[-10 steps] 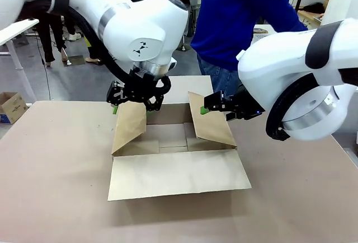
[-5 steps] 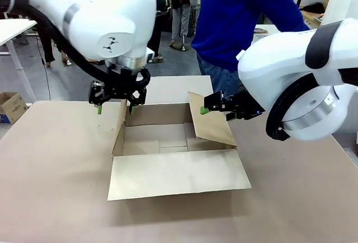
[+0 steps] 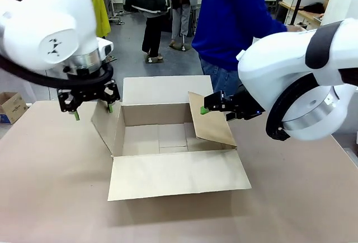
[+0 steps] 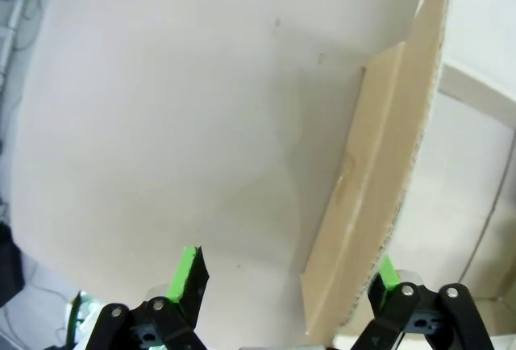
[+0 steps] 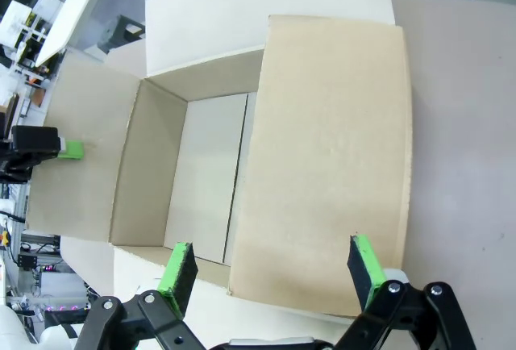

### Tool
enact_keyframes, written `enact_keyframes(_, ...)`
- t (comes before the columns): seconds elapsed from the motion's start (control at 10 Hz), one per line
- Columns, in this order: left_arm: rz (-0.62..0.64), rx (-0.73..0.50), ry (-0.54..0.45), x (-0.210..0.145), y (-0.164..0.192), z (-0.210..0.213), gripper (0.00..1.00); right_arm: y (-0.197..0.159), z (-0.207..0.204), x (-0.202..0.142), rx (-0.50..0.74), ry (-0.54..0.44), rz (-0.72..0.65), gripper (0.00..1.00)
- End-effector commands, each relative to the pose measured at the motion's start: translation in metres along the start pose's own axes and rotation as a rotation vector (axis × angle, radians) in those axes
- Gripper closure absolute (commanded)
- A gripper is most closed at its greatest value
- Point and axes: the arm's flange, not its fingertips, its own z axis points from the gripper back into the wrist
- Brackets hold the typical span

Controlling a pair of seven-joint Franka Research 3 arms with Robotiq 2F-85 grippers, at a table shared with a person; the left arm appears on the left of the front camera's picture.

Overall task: Pack the gift set into the box.
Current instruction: Place both hands on the side flaps of the Package Box and spread them outward.

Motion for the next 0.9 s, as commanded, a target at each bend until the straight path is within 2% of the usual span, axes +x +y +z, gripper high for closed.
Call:
enact_keyframes(0.0,0.061,-0.092,0.003,-0.004,0.035,-0.009,0.02,0.001,0.002,0.003,-0.004,0.002,0.008,0.0)
enact_keyframes(0.3,0.102,-0.245,0.009,-0.002,0.092,-0.022,0.02,0.001,0.002,0.003,-0.004,0.002,0.008,0.0)
enact_keyframes(0.4,0.085,-0.302,0.023,0.004,0.106,-0.031,0.02,0.001,0.002,0.003,-0.004,0.002,0.008,0.0)
enact_keyframes(0.5,-0.02,-0.383,0.081,0.012,0.115,-0.045,0.02,0.001,0.002,0.003,-0.004,0.002,0.008,0.0)
enact_keyframes(0.6,0.122,-0.222,0.005,0.004,0.089,-0.022,0.02,0.001,0.002,0.003,-0.004,0.002,0.008,0.0)
enact_keyframes(0.8,0.122,-0.222,0.005,0.004,0.089,-0.022,0.02,0.001,0.002,0.003,-0.004,0.002,0.008,0.0)
